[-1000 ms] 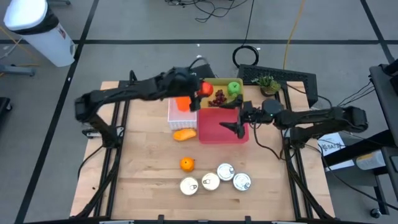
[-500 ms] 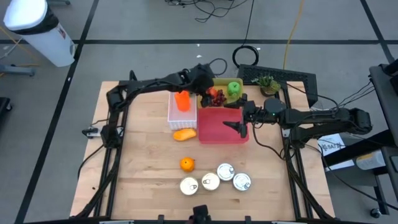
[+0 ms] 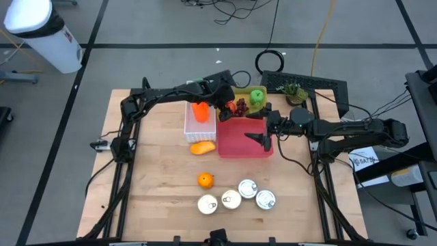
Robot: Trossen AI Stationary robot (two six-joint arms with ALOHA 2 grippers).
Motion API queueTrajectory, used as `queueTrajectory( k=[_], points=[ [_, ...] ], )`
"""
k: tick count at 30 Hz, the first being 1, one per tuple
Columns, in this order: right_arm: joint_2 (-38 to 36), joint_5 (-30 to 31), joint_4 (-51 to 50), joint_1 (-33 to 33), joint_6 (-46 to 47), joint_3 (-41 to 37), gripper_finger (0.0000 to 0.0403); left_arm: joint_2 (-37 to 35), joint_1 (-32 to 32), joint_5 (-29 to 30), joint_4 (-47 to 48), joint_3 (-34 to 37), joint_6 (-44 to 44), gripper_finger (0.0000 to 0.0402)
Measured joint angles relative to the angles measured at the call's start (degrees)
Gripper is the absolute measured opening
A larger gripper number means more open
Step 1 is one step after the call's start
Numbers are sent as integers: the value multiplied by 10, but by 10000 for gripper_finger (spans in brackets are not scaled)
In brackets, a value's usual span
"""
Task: Pick & Place Food Item
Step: Put the red apple into the yellow bin
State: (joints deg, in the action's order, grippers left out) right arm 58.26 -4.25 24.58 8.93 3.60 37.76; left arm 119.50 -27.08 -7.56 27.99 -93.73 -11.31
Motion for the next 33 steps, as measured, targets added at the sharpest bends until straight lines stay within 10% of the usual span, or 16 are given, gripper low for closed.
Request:
queueTrajectory(
  k=[33],
  points=[
    [0, 0, 0, 0, 0, 0, 352, 21, 13, 25, 8, 5, 55, 289]
  ],
)
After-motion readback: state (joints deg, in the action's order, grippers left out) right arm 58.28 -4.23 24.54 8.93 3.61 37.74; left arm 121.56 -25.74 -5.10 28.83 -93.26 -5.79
